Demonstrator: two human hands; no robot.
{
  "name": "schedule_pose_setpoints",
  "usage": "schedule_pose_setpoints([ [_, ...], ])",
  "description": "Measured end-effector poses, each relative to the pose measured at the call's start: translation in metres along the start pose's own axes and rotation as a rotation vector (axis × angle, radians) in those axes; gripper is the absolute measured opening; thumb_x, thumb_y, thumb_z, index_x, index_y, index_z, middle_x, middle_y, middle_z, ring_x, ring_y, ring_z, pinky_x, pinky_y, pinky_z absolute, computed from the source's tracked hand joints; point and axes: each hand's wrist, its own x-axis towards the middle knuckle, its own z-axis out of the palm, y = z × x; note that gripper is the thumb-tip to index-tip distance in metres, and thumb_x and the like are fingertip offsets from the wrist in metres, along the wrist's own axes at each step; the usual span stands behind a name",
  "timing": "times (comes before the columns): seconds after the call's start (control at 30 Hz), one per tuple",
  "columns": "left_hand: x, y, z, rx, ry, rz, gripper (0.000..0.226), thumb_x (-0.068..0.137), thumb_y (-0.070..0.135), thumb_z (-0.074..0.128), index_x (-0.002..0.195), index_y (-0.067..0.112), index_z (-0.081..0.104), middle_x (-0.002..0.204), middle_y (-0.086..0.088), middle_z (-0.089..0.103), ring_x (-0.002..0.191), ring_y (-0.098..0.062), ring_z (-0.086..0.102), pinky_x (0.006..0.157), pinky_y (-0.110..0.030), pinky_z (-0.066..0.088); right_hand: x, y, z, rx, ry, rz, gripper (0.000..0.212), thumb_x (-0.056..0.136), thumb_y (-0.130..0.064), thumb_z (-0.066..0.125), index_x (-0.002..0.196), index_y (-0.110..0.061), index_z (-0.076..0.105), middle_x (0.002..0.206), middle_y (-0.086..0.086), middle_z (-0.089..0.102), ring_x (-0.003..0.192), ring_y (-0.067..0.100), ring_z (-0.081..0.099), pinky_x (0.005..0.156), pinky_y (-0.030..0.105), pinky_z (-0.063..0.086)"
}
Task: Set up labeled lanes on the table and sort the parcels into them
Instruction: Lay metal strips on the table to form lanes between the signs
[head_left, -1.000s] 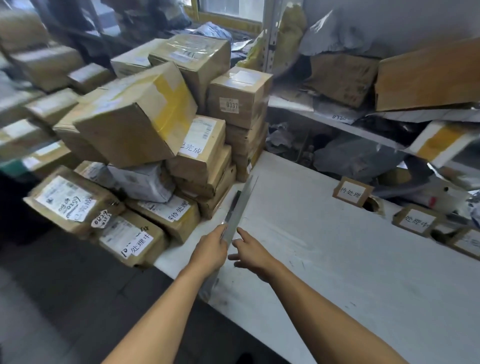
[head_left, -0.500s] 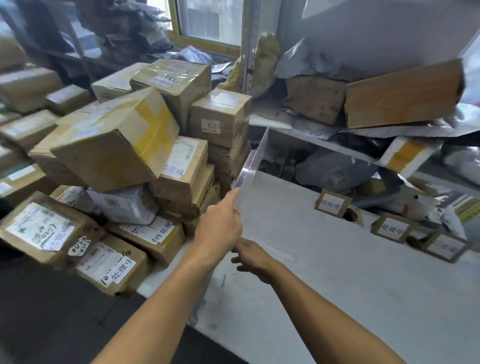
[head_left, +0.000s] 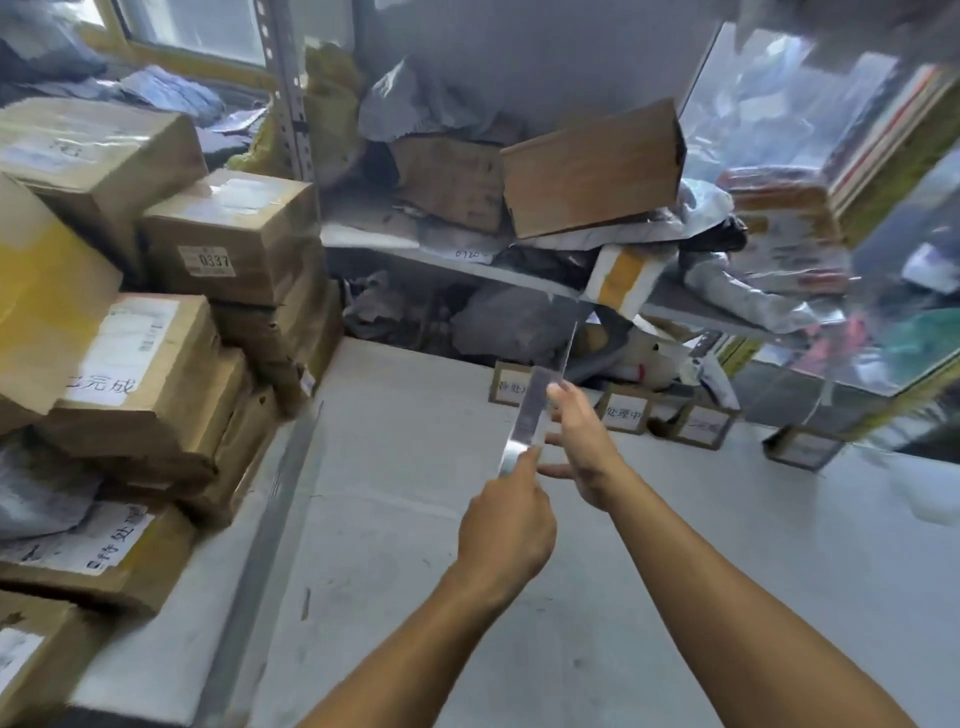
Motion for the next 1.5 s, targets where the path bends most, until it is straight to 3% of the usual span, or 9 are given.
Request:
schedule_pose_setpoints([
  [0.17,0.013,0.009,0.062,-0.125,-0.199,-0.022,0.052,0.104,0.027,0.036,0.152,0.041,0.023,0.138,-0.004,0.057,0.109,-0.021,0.062,0.09,-0.033,0.054,0.011,0.031,-0.043,-0.002,0.097,0.074,0.047,0.103,-0.029,0.04,0.149,-0.037,0.035,0.139,0.0,0.047,0.115,0.022,0.053,0.059,0.031,0.054],
  [0.3,0.03,0.006,0.096,-0.28,-0.356,-0.084,0.057,0.101,0.027,0.041,0.152,0.043,0.021,0.149,-0.002,0.047,0.117,-0.016,0.056,0.087,-0.024,0.044,0.033,0.05,-0.064,-0.066,0.126,0.109,0.052,0.102,-0.024,0.039,0.153,-0.034,0.031,0.154,0.0,0.035,0.13,0.029,0.043,0.073,0.039,0.057],
  [0.47,0.06,0.004,0.13,-0.344,-0.392,-0.166,0.059,0.101,0.026,0.045,0.151,0.045,0.022,0.154,0.001,0.04,0.133,-0.022,0.048,0.098,-0.03,0.044,0.068,0.068,-0.081,-0.139,0.085,0.137,0.052,0.104,-0.026,0.039,0.155,-0.031,0.03,0.158,0.001,0.033,0.138,0.031,0.039,0.097,0.05,0.052],
  [0.7,0.092,0.003,0.156,-0.377,-0.398,-0.22,0.06,0.101,0.02,0.044,0.151,0.044,0.023,0.155,0.002,0.039,0.134,-0.019,0.046,0.095,-0.025,0.043,0.109,0.08,-0.093,-0.227,0.054,0.134,0.055,0.1,-0.026,0.038,0.155,-0.031,0.03,0.128,-0.005,0.05,0.118,0.02,0.046,0.105,0.052,0.046],
  [0.77,0.096,0.003,0.159,-0.367,-0.407,-0.219,0.061,0.1,0.019,0.044,0.152,0.043,0.023,0.154,0.002,0.039,0.129,-0.017,0.049,0.094,-0.024,0.047,0.114,0.083,-0.096,-0.235,0.039,0.135,0.056,0.1,-0.026,0.037,0.155,-0.03,0.029,0.129,-0.005,0.053,0.121,0.021,0.048,0.106,0.053,0.045],
  [0.93,0.102,0.001,0.164,-0.406,-0.431,-0.217,0.063,0.098,0.018,0.045,0.15,0.046,0.025,0.151,0.004,0.042,0.085,0.008,0.047,0.06,-0.006,0.038,0.117,0.084,-0.1,-0.242,0.008,0.121,0.055,0.1,-0.027,0.037,0.155,-0.029,0.029,0.15,0.004,0.045,0.131,0.027,0.046,0.108,0.053,0.043],
  [1.23,0.101,-0.002,0.167,-0.418,-0.394,-0.208,0.067,0.094,0.025,0.051,0.149,0.05,0.022,0.155,0.005,0.036,0.135,-0.019,0.044,0.097,-0.032,0.044,0.114,0.088,-0.1,-0.242,0.017,0.141,0.058,0.102,-0.028,0.041,0.157,-0.023,0.023,0.155,0.003,0.039,0.138,0.024,0.039,0.112,0.043,0.035],
  [1.37,0.099,-0.001,0.165,-0.413,-0.402,-0.232,0.068,0.094,0.033,0.053,0.149,0.051,0.017,0.156,0.003,0.036,0.137,-0.023,0.044,0.1,-0.036,0.043,0.108,0.092,-0.1,-0.243,0.021,0.135,0.054,0.102,-0.031,0.043,0.154,-0.021,0.03,0.15,0.002,0.045,0.119,0.013,0.043,0.101,0.035,0.036],
  [1.5,0.095,-0.001,0.159,-0.432,-0.387,-0.232,0.067,0.095,0.036,0.055,0.149,0.051,0.018,0.153,0.004,0.039,0.133,-0.021,0.046,0.096,-0.034,0.045,0.099,0.092,-0.101,-0.297,0.061,0.114,0.053,0.103,-0.037,0.044,0.152,-0.023,0.033,0.154,0.004,0.042,0.135,0.023,0.044,0.109,0.039,0.037],
])
